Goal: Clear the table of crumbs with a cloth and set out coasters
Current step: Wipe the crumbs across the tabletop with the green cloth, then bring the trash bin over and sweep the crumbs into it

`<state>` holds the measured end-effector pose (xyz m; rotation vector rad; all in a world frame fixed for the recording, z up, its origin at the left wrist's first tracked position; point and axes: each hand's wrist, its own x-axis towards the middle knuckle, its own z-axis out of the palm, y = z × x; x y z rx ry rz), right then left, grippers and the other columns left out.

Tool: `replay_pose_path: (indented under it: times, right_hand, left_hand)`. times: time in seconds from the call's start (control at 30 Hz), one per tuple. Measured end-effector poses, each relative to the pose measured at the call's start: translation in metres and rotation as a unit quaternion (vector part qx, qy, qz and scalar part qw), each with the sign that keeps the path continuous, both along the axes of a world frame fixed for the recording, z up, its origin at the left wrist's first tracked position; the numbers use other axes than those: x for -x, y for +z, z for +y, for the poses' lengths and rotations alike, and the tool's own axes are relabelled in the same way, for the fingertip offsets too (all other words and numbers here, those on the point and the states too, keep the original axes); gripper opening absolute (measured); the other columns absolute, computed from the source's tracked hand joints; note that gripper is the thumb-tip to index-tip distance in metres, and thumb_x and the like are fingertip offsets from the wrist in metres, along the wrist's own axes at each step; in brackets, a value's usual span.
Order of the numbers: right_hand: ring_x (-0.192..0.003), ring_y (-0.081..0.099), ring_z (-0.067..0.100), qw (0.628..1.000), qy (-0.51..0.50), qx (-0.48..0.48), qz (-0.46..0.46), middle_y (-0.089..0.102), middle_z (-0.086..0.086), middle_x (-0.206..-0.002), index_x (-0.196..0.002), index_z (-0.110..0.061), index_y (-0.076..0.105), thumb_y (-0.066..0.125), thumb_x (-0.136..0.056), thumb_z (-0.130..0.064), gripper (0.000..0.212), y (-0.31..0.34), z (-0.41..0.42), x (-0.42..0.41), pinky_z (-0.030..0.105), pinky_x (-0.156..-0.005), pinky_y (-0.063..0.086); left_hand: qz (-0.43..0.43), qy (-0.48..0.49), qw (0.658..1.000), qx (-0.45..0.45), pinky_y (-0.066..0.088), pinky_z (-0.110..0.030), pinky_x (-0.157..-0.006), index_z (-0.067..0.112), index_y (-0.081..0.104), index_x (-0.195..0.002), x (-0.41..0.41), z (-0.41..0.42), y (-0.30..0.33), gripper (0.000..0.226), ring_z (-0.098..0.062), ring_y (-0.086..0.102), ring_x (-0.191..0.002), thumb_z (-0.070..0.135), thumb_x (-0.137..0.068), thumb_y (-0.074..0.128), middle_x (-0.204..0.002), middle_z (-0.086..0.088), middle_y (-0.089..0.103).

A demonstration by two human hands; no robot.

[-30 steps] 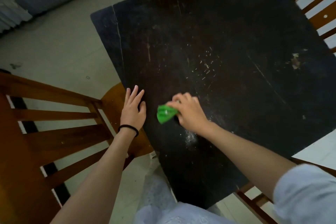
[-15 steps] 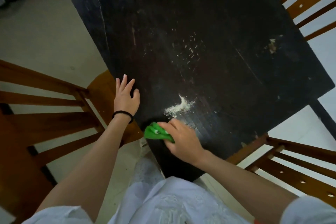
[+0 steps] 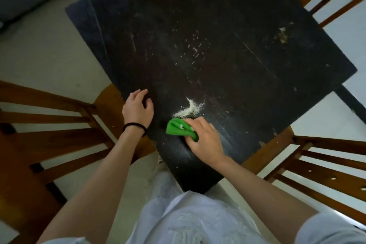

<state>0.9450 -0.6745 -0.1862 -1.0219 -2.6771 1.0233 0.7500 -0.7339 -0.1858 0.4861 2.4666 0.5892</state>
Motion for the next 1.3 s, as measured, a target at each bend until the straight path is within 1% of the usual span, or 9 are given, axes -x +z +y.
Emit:
replay_pose_path:
  times: [0.1,0.2,0.33,0.57,0.7,0.8,0.97,1.13,1.3]
  right_hand:
    - [-0.089,0.054,0.016,0.993,-0.113,0.006,0.015,0.057,0.003,-0.101,-0.118,-0.019,0.056,0.061,-0.080,-0.022,0.038,0.008,0.002,-0.027,0.027,-0.075,0.038]
    - [-0.099,0.057,0.026,0.978,-0.208,0.008,-0.005,0.056,0.007,-0.109,-0.122,-0.012,0.054,0.062,-0.083,-0.020,0.040,0.009,-0.006,-0.059,0.034,-0.081,0.046]
    - [-0.107,0.054,0.029,0.912,-0.408,0.032,0.008,0.055,0.013,-0.115,-0.125,-0.009,0.050,0.062,-0.084,-0.015,0.043,0.019,-0.047,-0.106,0.035,-0.089,0.042]
    - [-0.109,0.056,0.031,0.758,-0.644,0.102,-0.008,0.060,0.014,-0.120,-0.125,-0.011,0.051,0.062,-0.083,-0.019,0.045,0.036,-0.149,-0.221,0.034,-0.089,0.043]
    - [-0.096,0.062,0.032,0.647,-0.753,0.120,-0.007,0.065,0.014,-0.104,-0.112,-0.011,0.057,0.061,-0.079,-0.019,0.033,0.043,-0.202,-0.304,0.038,-0.078,0.048]
    - [-0.098,0.059,0.030,0.559,-0.823,0.103,0.001,0.062,0.011,-0.107,-0.113,-0.013,0.055,0.061,-0.080,-0.023,0.036,0.050,-0.227,-0.366,0.037,-0.079,0.047]
    - [-0.099,0.058,0.032,0.462,-0.883,0.076,0.029,0.060,0.012,-0.109,-0.112,-0.013,0.050,0.059,-0.080,-0.019,0.034,0.050,-0.234,-0.479,0.040,-0.083,0.048]
    - [-0.101,0.057,0.031,0.400,-0.910,0.080,0.080,0.059,0.011,-0.109,-0.109,-0.014,0.051,0.059,-0.078,-0.017,0.032,0.050,-0.200,-0.601,0.039,-0.083,0.048]
    - [-0.100,0.057,0.031,0.372,-0.917,0.089,0.117,0.061,0.012,-0.107,-0.109,-0.012,0.052,0.059,-0.077,-0.012,0.032,0.064,-0.157,-0.702,0.034,-0.081,0.043]
  left_hand:
    - [0.022,-0.081,0.996,-0.030,0.030,-0.045,-0.111,0.018,0.052,-0.130,-0.024,0.013,0.011,0.037,-0.021,0.041,-0.129,0.024,-0.094,0.047,-0.136,-0.004,0.048]
    - [0.008,-0.180,0.982,-0.051,0.033,-0.044,-0.109,0.018,0.053,-0.128,-0.046,0.027,0.019,0.035,-0.023,0.045,-0.124,0.023,-0.094,0.047,-0.133,-0.004,0.051]
    - [-0.022,-0.345,0.936,-0.070,0.038,-0.037,-0.106,0.017,0.051,-0.129,-0.094,0.036,0.030,0.036,-0.021,0.047,-0.123,0.022,-0.094,0.048,-0.133,-0.003,0.051]
    - [-0.079,-0.646,0.758,-0.048,0.039,-0.033,-0.102,0.015,0.049,-0.131,-0.251,-0.004,0.038,0.038,-0.024,0.048,-0.122,0.023,-0.094,0.046,-0.134,-0.008,0.050]
    - [-0.087,-0.791,0.605,-0.002,0.031,-0.028,-0.104,0.011,0.042,-0.137,-0.359,-0.023,0.053,0.042,-0.024,0.043,-0.128,0.021,-0.096,0.043,-0.140,-0.010,0.046]
    - [-0.076,-0.844,0.531,0.007,0.030,-0.028,-0.106,0.011,0.043,-0.136,-0.448,-0.033,0.059,0.042,-0.022,0.042,-0.129,0.021,-0.095,0.043,-0.140,-0.009,0.047]
    - [-0.071,-0.860,0.505,-0.014,0.037,-0.033,-0.104,0.012,0.046,-0.134,-0.601,-0.032,0.065,0.042,-0.027,0.046,-0.126,0.020,-0.093,0.043,-0.136,-0.012,0.050]
    - [-0.070,-0.841,0.536,-0.006,0.036,-0.032,-0.103,0.010,0.047,-0.132,-0.750,0.006,0.073,0.040,-0.026,0.046,-0.126,0.017,-0.093,0.043,-0.137,-0.012,0.050]
    - [-0.080,-0.827,0.557,-0.005,0.036,-0.031,-0.103,0.008,0.048,-0.131,-0.847,0.045,0.087,0.040,-0.026,0.047,-0.126,0.015,-0.093,0.044,-0.136,-0.012,0.050]
